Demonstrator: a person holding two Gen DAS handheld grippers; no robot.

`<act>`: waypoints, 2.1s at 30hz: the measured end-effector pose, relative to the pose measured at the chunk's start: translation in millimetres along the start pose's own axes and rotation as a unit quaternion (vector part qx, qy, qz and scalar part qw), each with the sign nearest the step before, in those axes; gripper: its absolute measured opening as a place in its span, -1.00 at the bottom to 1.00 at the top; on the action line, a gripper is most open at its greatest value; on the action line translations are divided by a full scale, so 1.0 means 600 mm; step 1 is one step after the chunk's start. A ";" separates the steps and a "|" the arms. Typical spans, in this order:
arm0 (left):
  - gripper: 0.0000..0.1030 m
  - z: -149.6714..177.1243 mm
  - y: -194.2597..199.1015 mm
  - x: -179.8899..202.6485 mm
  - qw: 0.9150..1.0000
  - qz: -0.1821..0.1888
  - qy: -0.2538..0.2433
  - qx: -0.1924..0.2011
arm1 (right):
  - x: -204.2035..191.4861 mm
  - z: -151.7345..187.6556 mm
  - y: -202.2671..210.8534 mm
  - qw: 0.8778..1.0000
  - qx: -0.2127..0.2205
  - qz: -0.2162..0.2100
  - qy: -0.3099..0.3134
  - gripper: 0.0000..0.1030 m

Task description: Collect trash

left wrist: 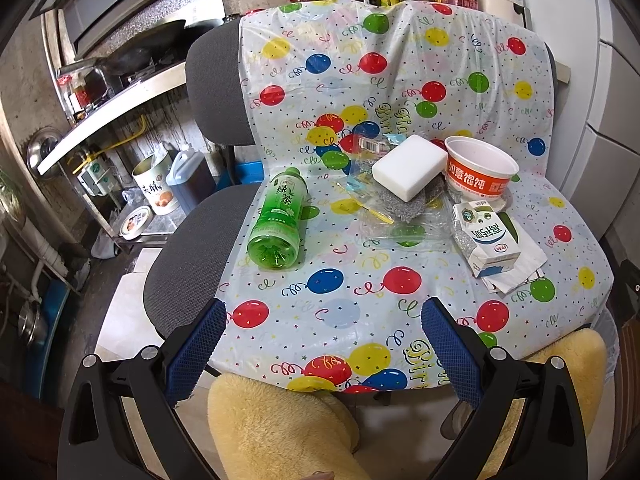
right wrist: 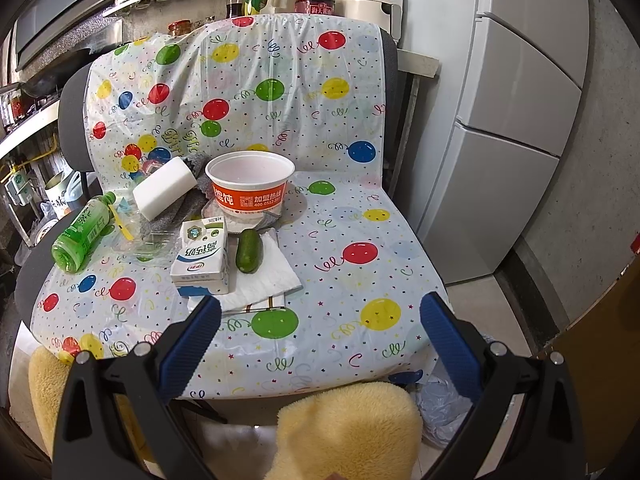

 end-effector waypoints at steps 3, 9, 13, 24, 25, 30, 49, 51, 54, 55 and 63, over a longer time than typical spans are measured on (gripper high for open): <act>0.88 -0.001 0.001 0.002 1.000 0.000 0.000 -0.001 | 0.001 0.000 0.000 1.000 -0.001 0.000 0.000 0.89; 0.88 -0.001 -0.002 -0.002 1.000 0.001 0.000 -0.001 | 0.001 0.000 0.000 1.000 0.000 0.000 0.000 0.89; 0.88 -0.001 -0.003 -0.006 1.000 -0.001 0.001 0.000 | 0.002 -0.001 -0.002 1.000 -0.001 0.000 0.001 0.89; 0.88 -0.005 0.001 -0.005 1.000 -0.003 0.003 -0.002 | 0.001 -0.002 -0.001 1.000 -0.002 0.001 0.001 0.89; 0.88 -0.005 0.001 -0.006 1.000 -0.003 0.003 -0.002 | 0.000 -0.001 -0.001 1.000 -0.002 0.001 0.001 0.89; 0.88 -0.002 -0.013 -0.010 1.000 -0.009 0.005 -0.011 | -0.006 -0.002 -0.013 1.000 -0.002 -0.009 0.004 0.89; 0.86 0.008 -0.184 -0.067 0.997 -0.013 0.046 -0.053 | -0.174 -0.025 -0.183 0.986 -0.043 -0.156 0.049 0.68; 0.86 0.003 -0.198 -0.075 0.997 -0.007 0.054 -0.058 | -0.198 -0.025 -0.200 0.984 -0.047 -0.158 0.069 0.59; 0.86 -0.008 -0.218 -0.089 0.996 -0.007 0.064 -0.065 | -0.218 -0.026 -0.228 0.984 -0.056 -0.149 0.085 0.61; 0.86 -0.010 -0.222 -0.093 0.996 -0.008 0.066 -0.065 | -0.220 -0.025 -0.238 0.984 -0.060 -0.147 0.087 0.68; 0.86 0.000 -0.245 -0.121 0.992 -0.005 0.093 -0.086 | -0.248 -0.027 -0.288 0.985 -0.076 -0.109 0.114 0.79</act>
Point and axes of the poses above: each gripper's, at about its wrist camera, not at the fingertips, and y roughly against the way its jaws point, x to its right, z to its underside, the point moved 7 cm from there along -y, roughly the way its jaws point, and after that the axes turned 8 degrees about y, right-handed, at the moved point
